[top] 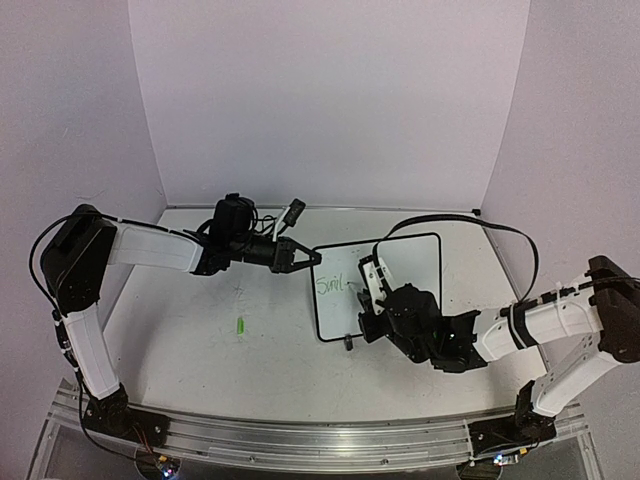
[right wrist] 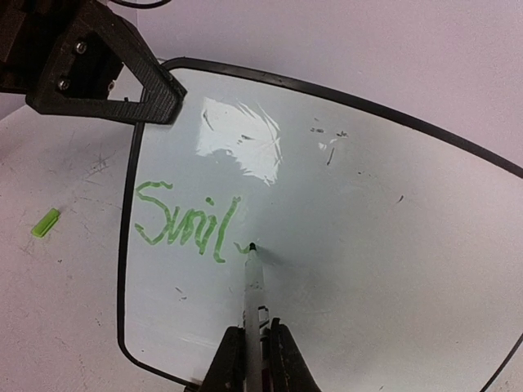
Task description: Write a sentence on the whiteboard
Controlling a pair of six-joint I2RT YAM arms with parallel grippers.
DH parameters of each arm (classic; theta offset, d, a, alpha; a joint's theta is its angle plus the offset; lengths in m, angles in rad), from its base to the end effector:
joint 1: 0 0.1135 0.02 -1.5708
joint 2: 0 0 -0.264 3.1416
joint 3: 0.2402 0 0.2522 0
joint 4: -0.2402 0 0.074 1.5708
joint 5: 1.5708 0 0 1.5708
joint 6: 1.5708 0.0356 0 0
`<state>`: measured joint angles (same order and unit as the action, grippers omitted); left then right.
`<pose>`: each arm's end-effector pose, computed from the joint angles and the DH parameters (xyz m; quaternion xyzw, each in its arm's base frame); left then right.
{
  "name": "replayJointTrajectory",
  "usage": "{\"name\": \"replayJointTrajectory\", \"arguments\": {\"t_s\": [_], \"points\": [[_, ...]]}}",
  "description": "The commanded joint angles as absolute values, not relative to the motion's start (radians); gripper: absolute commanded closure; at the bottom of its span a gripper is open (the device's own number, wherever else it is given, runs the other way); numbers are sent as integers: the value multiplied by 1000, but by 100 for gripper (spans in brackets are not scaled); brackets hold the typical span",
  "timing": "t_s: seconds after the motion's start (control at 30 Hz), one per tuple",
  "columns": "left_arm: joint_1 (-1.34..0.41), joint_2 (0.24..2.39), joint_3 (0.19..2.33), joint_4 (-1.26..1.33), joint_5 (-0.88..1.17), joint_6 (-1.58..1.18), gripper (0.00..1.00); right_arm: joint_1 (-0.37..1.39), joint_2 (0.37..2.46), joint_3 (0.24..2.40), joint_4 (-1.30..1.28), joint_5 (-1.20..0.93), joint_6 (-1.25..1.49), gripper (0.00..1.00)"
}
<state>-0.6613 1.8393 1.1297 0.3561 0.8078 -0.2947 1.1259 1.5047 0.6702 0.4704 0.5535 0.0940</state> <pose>0.3058 -0.2705 0.2198 0.3585 0.7008 -0.5281 0.3185 0.1499 0.2708 0.1986 -0.2559 0.7655 0.1282 0.5763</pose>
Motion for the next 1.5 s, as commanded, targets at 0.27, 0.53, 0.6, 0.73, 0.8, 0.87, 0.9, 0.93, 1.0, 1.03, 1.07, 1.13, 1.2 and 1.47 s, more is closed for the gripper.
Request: {"name": "replayJointTrajectory", "arguments": {"t_s": [0.27, 0.53, 0.6, 0.73, 0.8, 0.87, 0.9, 0.93, 1.0, 1.03, 1.07, 1.13, 1.2, 1.47], "points": [[-672, 1797, 1123, 331, 821, -293, 100, 1108, 1536, 722, 506, 561, 87, 100], [-672, 1795, 1123, 332, 819, -293, 100, 1109, 1547, 723, 498, 536, 89, 100], [-672, 1795, 1123, 331, 820, -292, 100, 1108, 1547, 721, 491, 533, 95, 100], [-672, 1793, 1123, 331, 818, -291, 100, 1109, 1541, 711, 477, 528, 110, 100], [-671, 1793, 1122, 331, 818, -291, 100, 1109, 1537, 704, 470, 529, 117, 100], [-671, 1795, 1121, 331, 818, -291, 100, 1109, 1533, 698, 461, 528, 127, 100], [-672, 1796, 1121, 331, 818, -290, 100, 1109, 1530, 694, 458, 527, 131, 100], [-672, 1797, 1122, 331, 819, -290, 100, 1108, 1527, 689, 455, 526, 136, 100], [-672, 1799, 1123, 330, 818, -291, 100, 1109, 1522, 681, 449, 523, 144, 100], [-672, 1800, 1123, 330, 818, -291, 100, 1109, 1519, 678, 447, 523, 147, 100], [-672, 1801, 1124, 330, 819, -291, 100, 1108, 1517, 675, 445, 522, 150, 100], [-672, 1802, 1125, 330, 819, -291, 100, 1109, 1514, 671, 441, 519, 155, 100], [-672, 1802, 1125, 330, 818, -291, 100, 1108, 1513, 668, 437, 518, 159, 100], [-672, 1801, 1123, 330, 818, -291, 100, 1111, 1511, 658, 421, 509, 175, 100]]}}
